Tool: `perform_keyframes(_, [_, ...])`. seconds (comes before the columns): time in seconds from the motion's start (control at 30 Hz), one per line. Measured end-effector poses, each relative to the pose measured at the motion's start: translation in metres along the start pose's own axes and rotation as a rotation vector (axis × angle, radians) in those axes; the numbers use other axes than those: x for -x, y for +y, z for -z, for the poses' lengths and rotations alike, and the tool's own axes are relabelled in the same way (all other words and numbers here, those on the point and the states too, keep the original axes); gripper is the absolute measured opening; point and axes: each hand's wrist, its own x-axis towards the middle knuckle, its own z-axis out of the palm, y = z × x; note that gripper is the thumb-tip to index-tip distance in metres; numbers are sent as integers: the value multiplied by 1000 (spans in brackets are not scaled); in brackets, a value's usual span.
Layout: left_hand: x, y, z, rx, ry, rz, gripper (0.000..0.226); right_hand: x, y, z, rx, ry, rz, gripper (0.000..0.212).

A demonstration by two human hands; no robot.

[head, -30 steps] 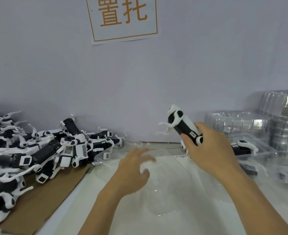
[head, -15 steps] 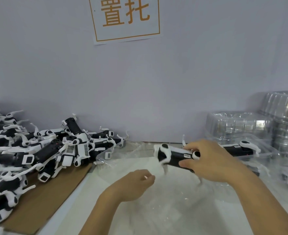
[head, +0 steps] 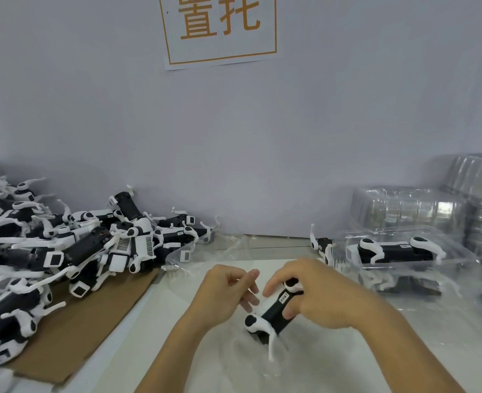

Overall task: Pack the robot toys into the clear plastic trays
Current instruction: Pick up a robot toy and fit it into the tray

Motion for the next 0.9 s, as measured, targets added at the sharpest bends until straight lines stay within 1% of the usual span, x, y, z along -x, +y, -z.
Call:
perform_keyframes(0.1, [1, -1, 1, -2, -16, -14, 41, 0, 3, 5, -50, 59, 47, 48])
perform_keyframes(0.2, [2, 0, 3, -14, -43, -52, 40, -2, 5, -5, -90, 70, 66, 49])
perform_keyframes(0.3, [3, 1, 9, -4, -18, -43, 37, -2, 9, -18, -75, 82, 17, 41])
perform_keyframes(0.4, [2, 1, 12, -17, 39, -19, 39, -4, 13, -17, 186, 90, -9, 37])
perform_keyframes(0.43, [2, 1, 12, -35, 50, -15, 40, -4, 13, -14, 186, 98, -20, 33])
perform_keyframes(0.5, [2, 0, 10, -56, 51, -13, 41, -4, 14, -11, 61, 145, -18, 18])
perform_keyframes(0.53, [2, -1, 9, -61, 49, -12, 41, -5, 14, -13, 39, 168, -11, 10])
perform_keyframes(0.57, [2, -1, 8, -64, 49, -12, 41, -5, 14, -16, 54, 175, -13, 7])
perform_keyframes(0.67, [1, -2, 6, -82, 63, -21, 40, -6, 15, -26, 98, 208, -73, 14])
perform_keyframes(0.73, [1, -2, 6, -121, 76, -41, 39, -7, 13, -28, 177, 273, -67, 12])
perform_keyframes(0.77, [0, -2, 6, -150, 82, -56, 37, -8, 11, -29, 185, 288, -36, 11])
perform_keyframes(0.83, [-1, -3, 6, -222, 104, -101, 35, -9, 2, -32, 35, 218, 46, 14])
perform_keyframes(0.9, [-2, -4, 6, -271, 130, -144, 34, -9, -9, -39, -114, 72, 83, 14])
